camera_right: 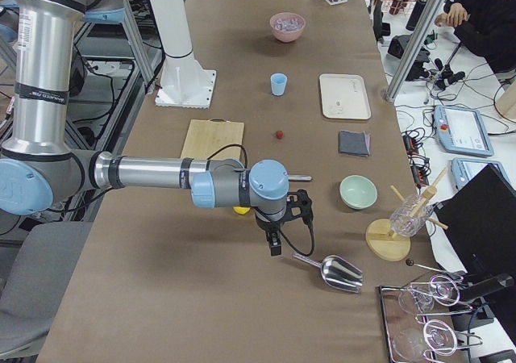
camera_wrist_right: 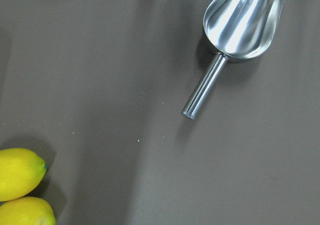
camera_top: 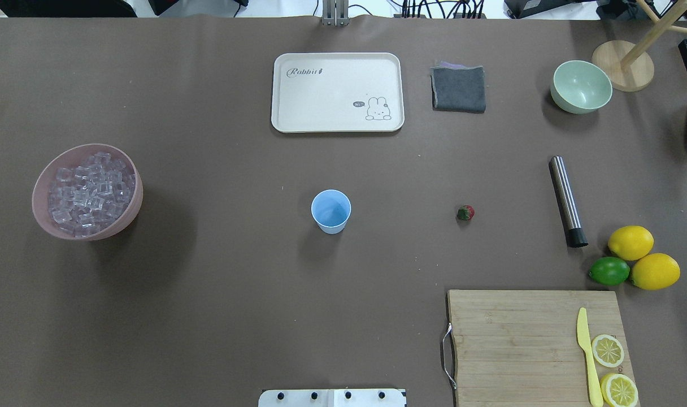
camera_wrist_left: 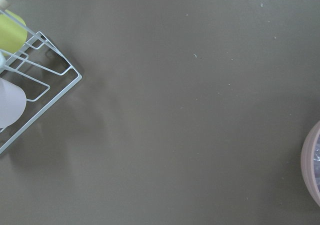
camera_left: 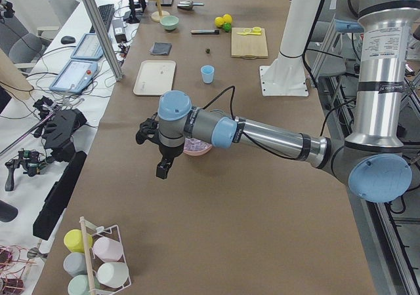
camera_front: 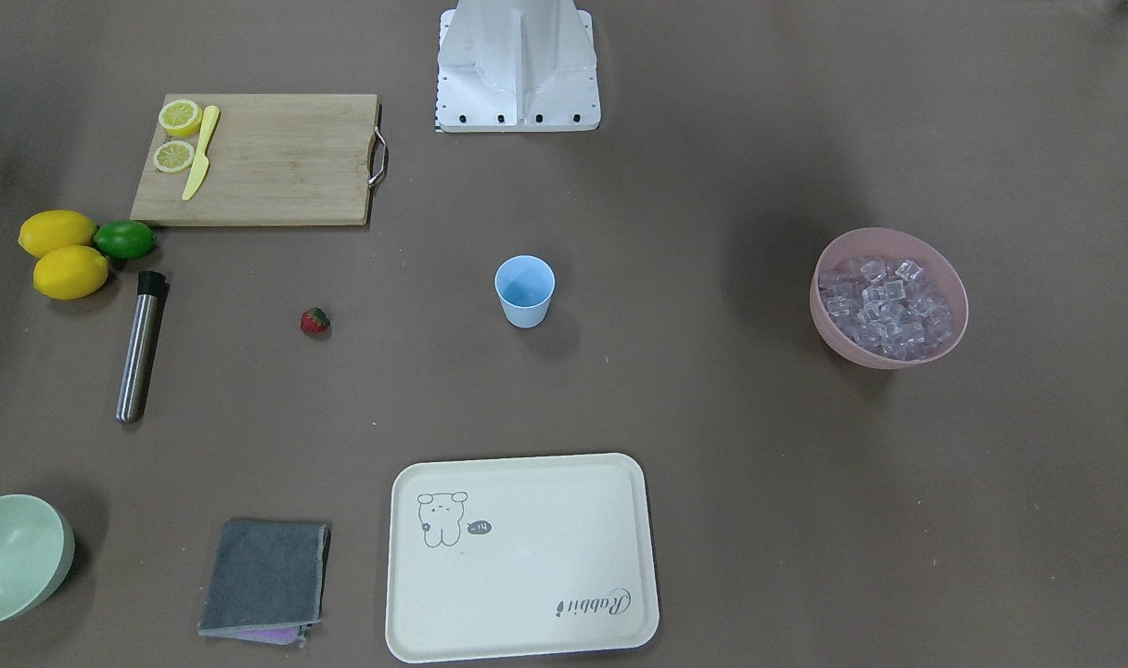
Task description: Mash ice and strawberries in cup
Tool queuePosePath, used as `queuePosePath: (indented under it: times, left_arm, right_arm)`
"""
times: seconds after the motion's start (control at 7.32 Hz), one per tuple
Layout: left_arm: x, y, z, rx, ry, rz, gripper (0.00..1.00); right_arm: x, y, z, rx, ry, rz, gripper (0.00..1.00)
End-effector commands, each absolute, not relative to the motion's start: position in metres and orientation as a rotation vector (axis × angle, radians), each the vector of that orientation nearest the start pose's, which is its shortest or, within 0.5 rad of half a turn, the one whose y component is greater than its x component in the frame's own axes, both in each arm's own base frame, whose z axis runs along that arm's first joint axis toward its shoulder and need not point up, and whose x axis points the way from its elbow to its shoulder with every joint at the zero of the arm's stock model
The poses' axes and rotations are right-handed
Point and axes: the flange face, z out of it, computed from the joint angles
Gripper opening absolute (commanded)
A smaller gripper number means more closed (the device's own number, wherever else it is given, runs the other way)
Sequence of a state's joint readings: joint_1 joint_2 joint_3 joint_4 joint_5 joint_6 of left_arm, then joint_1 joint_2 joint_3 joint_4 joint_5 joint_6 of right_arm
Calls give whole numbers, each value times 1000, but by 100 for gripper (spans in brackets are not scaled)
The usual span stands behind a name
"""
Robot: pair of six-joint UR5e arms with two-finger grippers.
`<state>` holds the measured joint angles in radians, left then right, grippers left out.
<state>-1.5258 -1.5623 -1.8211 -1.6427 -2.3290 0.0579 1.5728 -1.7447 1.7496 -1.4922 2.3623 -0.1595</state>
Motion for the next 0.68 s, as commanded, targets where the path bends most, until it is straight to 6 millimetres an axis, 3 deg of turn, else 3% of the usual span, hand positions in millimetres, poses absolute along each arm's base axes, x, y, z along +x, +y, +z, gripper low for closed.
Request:
queuePosePath:
  times: [0.0,0.55]
  left_arm:
    - [-38,-486,540,281,756,216,97]
    - [-37,-489,538,286,756,220,97]
  right_arm:
    - [63,-422,640,146,-783,-185,100]
    - [64,-416,643,140,-785,-181,100]
